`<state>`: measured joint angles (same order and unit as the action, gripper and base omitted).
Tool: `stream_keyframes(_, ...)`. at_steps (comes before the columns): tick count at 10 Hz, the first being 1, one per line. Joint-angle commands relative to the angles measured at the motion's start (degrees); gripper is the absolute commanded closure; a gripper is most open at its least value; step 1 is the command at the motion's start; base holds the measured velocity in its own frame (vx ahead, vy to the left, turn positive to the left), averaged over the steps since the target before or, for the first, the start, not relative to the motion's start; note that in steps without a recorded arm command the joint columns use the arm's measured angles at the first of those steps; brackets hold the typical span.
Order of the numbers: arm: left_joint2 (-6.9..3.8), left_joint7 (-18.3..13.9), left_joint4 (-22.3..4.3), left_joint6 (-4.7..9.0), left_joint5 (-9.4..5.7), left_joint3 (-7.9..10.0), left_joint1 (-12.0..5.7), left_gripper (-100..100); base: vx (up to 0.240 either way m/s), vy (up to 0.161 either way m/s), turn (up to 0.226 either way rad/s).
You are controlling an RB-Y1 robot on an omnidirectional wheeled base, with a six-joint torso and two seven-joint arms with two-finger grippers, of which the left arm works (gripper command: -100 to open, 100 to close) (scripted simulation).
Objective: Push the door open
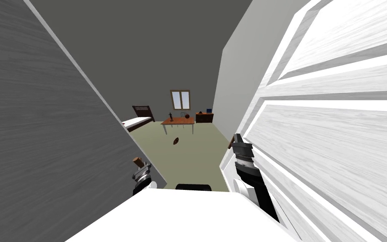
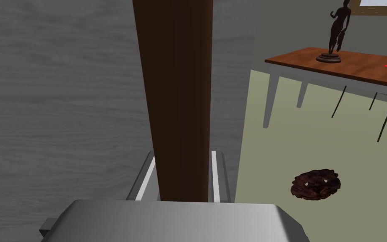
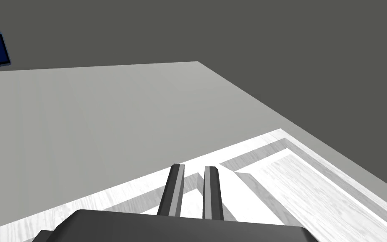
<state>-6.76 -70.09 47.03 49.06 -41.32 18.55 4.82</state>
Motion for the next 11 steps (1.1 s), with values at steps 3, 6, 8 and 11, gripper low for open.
stream_keyframes(3, 1.19, 3.1, 3.1, 0.22, -2.58, 2.97, 1.78, 100, 0.097, 0.068, -0.047)
stream_keyframes(6, 2.31, 5.6, 4.5, 0.69, -5.13, 5.49, 2.81, 100, 0.125, 0.077, -0.076)
stream_keyframes(8, 3.04, 7.2, 5.3, 0.99, -6.72, 7.06, 3.45, 100, 0.173, 0.121, -0.062)
stream_keyframes(11, 3.78, 8.0, 6.0, 0.76, -7.56, 7.71, 4.02, 100, 0.146, 0.085, -0.02)
